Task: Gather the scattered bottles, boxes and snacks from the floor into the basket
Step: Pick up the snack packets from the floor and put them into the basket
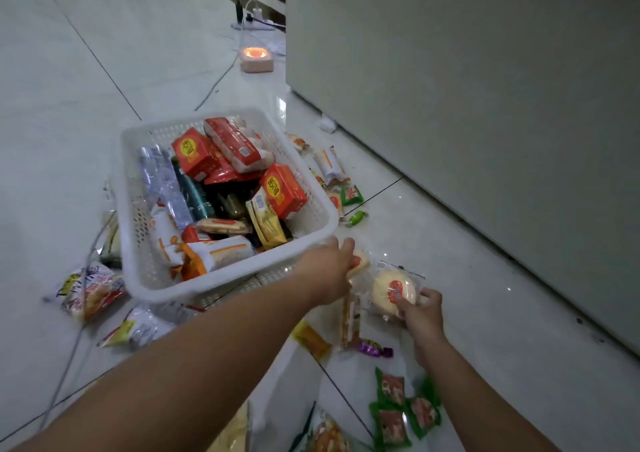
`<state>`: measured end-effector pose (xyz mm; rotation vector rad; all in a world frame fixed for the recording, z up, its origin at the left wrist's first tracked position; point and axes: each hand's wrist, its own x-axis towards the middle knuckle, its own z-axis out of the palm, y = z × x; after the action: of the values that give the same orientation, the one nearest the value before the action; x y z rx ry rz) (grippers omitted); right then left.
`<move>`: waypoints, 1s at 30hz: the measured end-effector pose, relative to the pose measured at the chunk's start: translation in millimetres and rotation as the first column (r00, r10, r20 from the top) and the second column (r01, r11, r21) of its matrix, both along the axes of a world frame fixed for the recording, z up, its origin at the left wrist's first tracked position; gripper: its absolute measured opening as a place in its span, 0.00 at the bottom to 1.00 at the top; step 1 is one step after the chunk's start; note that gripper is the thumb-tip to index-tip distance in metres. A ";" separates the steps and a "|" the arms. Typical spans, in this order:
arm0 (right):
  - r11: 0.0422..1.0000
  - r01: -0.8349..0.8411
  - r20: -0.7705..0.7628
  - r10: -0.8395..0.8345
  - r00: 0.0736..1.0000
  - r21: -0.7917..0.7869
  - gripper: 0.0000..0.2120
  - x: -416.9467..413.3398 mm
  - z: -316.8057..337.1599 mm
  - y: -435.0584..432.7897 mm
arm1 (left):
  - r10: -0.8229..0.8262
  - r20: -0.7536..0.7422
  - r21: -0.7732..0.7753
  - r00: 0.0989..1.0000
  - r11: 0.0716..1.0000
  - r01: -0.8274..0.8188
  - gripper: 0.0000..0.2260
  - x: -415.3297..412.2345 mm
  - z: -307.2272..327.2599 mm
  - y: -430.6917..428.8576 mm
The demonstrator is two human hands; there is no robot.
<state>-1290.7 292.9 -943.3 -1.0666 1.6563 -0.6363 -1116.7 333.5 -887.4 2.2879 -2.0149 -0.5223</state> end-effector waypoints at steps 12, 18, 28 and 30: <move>0.948 -0.275 0.099 0.292 0.951 -0.160 0.13 125.8 119.6 0.1 | 0.440 0.143 -0.280 0.887 0.877 -0.390 0.26 118.4 88.3 80.6; 0.892 -0.431 0.078 0.444 0.893 -0.134 0.20 188.6 141.5 13.6 | 0.565 0.064 -0.254 0.822 0.806 -0.534 0.24 153.2 96.8 109.7; 0.774 -0.627 -0.136 0.633 0.762 0.086 0.37 185.9 114.4 17.8 | 0.341 0.079 0.171 0.937 0.921 -0.350 0.37 142.7 66.6 118.4; 0.808 -0.585 -0.174 0.588 0.790 0.074 0.36 163.8 105.4 9.6 | 0.239 0.142 0.173 0.961 0.950 -0.261 0.37 136.0 63.0 118.6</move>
<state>-1126.9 302.5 -837.9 -1.5777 1.3625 -0.1074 -980.8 452.1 -824.4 2.6991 -1.7473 -0.5949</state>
